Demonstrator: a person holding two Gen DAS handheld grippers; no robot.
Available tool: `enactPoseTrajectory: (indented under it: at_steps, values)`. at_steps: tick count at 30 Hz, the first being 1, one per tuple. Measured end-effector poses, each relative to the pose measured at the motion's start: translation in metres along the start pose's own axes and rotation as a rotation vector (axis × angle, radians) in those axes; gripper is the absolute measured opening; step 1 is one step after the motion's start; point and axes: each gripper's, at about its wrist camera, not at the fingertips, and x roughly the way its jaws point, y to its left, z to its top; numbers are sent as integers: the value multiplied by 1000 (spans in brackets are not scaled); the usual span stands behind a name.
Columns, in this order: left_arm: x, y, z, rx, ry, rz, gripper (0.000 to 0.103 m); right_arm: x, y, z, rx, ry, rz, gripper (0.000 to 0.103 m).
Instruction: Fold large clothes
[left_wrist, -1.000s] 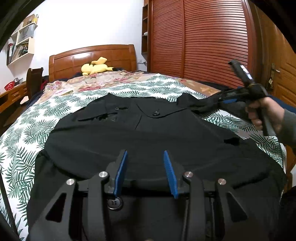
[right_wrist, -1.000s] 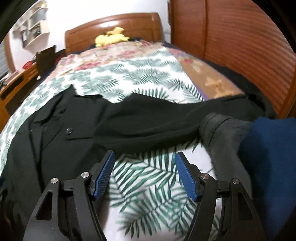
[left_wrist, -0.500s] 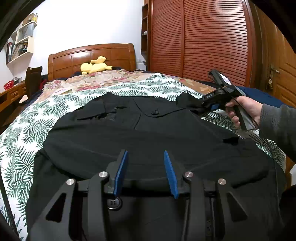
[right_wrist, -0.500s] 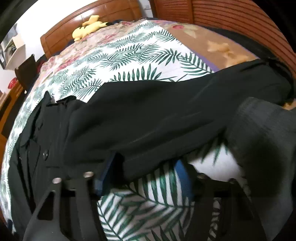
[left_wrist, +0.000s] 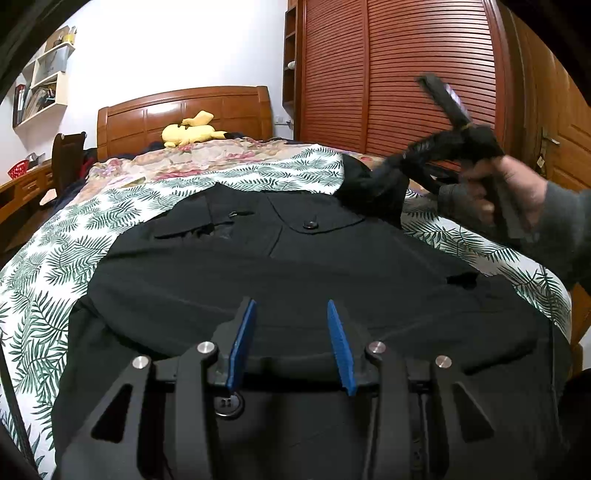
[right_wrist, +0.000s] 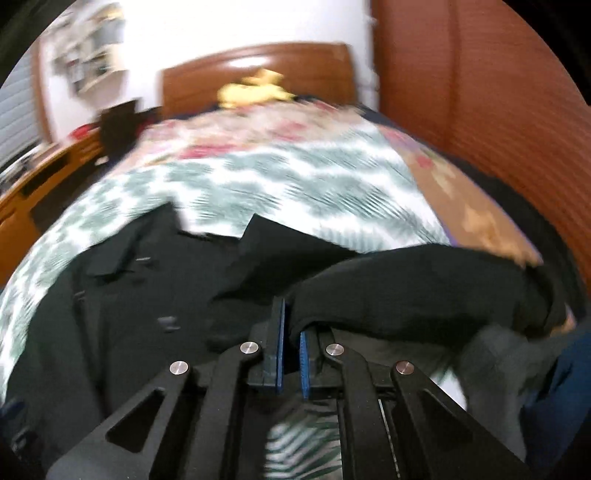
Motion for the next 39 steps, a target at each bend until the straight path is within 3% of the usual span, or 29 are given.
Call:
enactPoseTrajectory:
  at_steps: [5, 9, 15, 26, 29, 33, 39]
  values:
    - [-1, -2, 0, 6, -1, 6, 39, -27, 68, -8, -153, 14, 140, 4]
    - [-2, -2, 0, 5, -3, 7, 39, -25, 105, -26, -231, 87, 155, 4]
    - [-3, -3, 1, 6, -5, 8, 39, -11, 112, -40, -238, 165, 128, 4]
    - [-3, -3, 1, 6, -5, 9, 39, -14, 118, -51, -228, 202, 115, 5]
    - [-3, -3, 0, 6, -4, 8, 39, -25, 122, -46, -236, 172, 117, 15]
    - [-3, -3, 0, 6, -5, 9, 39, -45, 126, -34, -254, 101, 126, 49]
    - [-3, -3, 0, 6, -4, 9, 39, -49, 108, -13, -221, 53, 86, 52]
